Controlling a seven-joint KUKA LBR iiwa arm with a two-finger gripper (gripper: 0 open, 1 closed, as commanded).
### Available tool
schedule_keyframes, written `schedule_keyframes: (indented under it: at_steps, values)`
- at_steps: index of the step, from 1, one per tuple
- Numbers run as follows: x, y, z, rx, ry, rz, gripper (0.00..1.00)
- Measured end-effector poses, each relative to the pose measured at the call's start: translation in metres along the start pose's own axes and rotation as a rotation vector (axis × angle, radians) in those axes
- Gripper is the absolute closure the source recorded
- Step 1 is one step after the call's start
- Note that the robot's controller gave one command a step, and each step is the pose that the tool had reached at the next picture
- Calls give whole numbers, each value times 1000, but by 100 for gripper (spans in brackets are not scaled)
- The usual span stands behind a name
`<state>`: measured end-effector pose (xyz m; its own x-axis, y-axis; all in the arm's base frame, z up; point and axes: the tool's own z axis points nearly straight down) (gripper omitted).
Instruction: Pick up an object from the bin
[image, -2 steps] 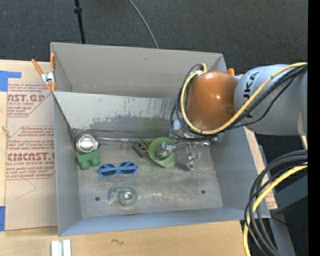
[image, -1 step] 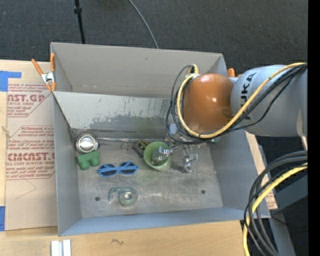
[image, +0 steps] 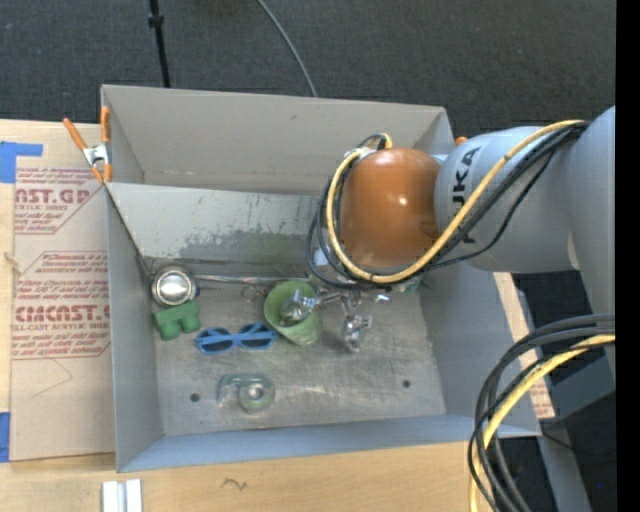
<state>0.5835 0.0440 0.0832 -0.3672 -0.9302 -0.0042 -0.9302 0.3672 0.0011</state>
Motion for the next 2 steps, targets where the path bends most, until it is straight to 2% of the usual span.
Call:
schedule_keyframes:
  at_steps: [1, 2]
  values:
    - [1, -1, -1, 3, 0, 2, 100]
    - [-16, 12, -132, 7, -1, -205, 100]
